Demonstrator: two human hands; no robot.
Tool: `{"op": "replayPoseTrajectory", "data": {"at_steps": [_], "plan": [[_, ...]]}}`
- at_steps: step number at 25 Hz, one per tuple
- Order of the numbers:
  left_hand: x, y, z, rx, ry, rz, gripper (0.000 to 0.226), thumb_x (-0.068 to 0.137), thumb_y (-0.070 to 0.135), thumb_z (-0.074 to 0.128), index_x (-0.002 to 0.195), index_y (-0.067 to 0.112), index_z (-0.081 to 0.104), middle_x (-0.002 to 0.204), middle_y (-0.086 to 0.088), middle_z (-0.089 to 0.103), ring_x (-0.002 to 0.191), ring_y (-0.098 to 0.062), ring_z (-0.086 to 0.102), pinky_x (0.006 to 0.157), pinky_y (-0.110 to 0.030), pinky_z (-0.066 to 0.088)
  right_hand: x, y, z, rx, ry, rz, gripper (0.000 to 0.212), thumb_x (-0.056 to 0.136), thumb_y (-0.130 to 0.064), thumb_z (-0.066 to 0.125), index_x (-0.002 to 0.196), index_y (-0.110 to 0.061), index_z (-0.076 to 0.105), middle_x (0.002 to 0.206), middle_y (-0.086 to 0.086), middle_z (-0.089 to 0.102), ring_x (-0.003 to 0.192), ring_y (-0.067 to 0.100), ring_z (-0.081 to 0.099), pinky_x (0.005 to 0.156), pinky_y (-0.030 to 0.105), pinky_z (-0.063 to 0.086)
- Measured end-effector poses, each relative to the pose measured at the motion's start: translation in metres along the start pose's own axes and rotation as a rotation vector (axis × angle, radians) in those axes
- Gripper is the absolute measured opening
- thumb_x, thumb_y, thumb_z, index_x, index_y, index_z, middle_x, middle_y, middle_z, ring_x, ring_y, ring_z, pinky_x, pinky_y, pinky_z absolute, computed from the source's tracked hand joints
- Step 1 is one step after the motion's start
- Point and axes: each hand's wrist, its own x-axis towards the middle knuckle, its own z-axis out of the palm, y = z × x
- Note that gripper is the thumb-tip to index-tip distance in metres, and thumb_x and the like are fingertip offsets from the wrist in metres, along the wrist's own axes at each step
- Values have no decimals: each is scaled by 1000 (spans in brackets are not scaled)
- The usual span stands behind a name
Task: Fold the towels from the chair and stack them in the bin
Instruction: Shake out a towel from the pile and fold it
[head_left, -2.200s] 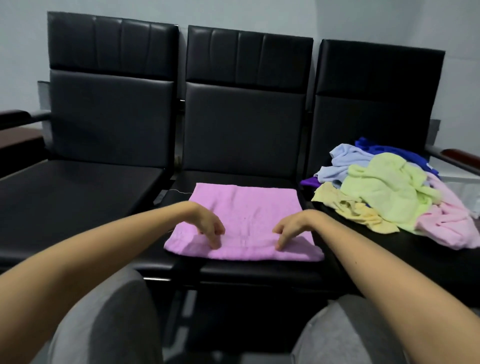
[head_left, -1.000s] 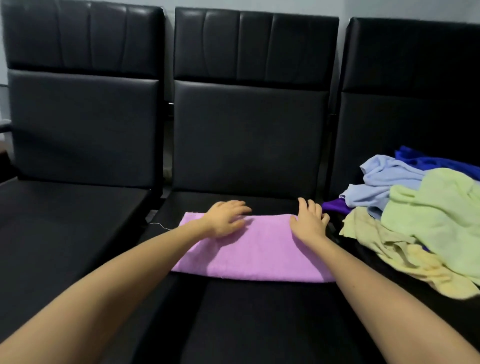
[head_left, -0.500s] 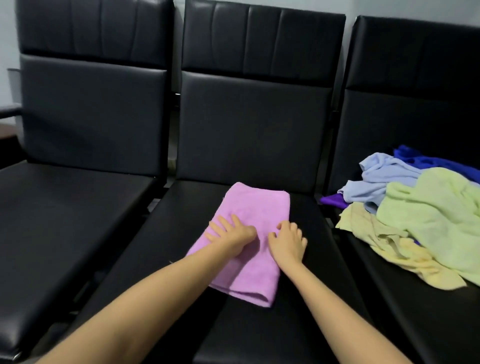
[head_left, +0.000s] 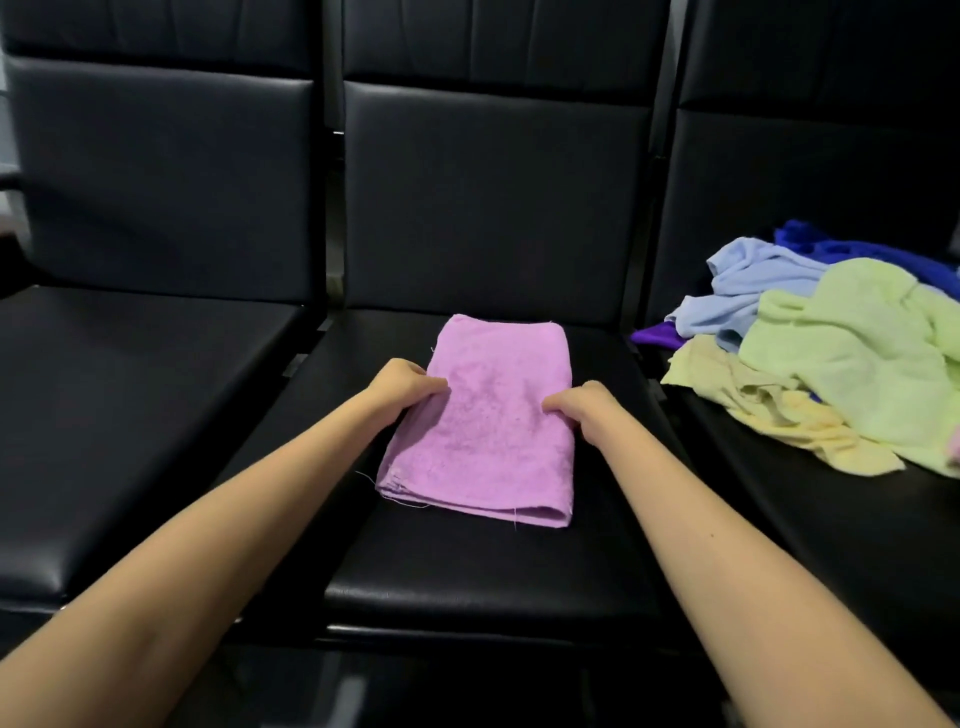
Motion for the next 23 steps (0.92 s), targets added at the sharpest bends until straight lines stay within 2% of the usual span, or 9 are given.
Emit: {"op": "replayPoseTrajectory", "data": {"at_steps": [2,5,7,9,11,13,16,20,23], "plan": [[0,6,-1,-35,-30,-28,7,78,8,68,77,5,62,67,-8,49,62,-19,43,50,-25,33,-1,-2,1,14,-24,23,41,81,-9,68,118,1,55,105,15,59,78,22,52,51,24,36],[0,14,-7,-114,-50,-189,25,80,7,67,62,10,51,57,-2,35,46,-13,32,39,-19,27,-7,-7,-6,39,-88,75,9,83,-8,65,81,-6,57,65,7,52,55,14,40,45,23,28],[6,18,-14,-348,-95,-274,38,82,0,62,56,14,38,58,0,27,34,-9,23,31,-15,19,-5,-9,-16,106,-150,117,29,86,-9,61,63,-14,44,39,-1,37,40,9,27,36,19,22],[10,24,-26,-615,-123,-323,27,86,-7,52,66,8,43,68,-3,34,31,-8,36,28,-13,31,-3,-18,-21,280,-218,120,32,89,-8,55,61,-16,40,29,-7,28,26,5,21,28,15,17],[8,33,-29,-804,-197,-329,12,89,-6,46,100,-2,43,97,-13,44,62,-25,60,46,-29,56,-5,-26,-25,457,-281,125,25,92,-6,50,68,-11,47,33,-2,45,28,6,41,29,13,33],[11,40,-27,-852,-293,-337,39,91,6,53,125,2,33,123,-23,41,90,-40,61,69,-49,56,-7,-31,-24,565,-266,20,14,93,-7,51,80,-4,54,57,8,64,58,14,62,55,19,54],[13,62,-25,-978,-241,-117,31,92,8,53,122,5,45,122,-21,47,90,-36,62,77,-44,53,-1,-48,-23,827,-238,-181,12,93,-8,56,105,-7,59,94,6,65,87,16,62,90,30,51],[1,82,-24,-1091,-180,304,20,91,-3,46,99,13,54,87,-6,61,78,-15,62,74,-31,52,1,-63,-26,1102,-182,-330,19,95,5,46,99,-9,57,94,3,61,84,8,61,84,18,50],[5,31,-17,-725,-184,196,32,86,-5,53,111,15,54,92,-3,60,78,-12,58,70,-31,53,5,-38,-23,775,-254,-78,15,92,4,49,90,-10,53,82,6,55,69,13,59,52,16,54]]}}
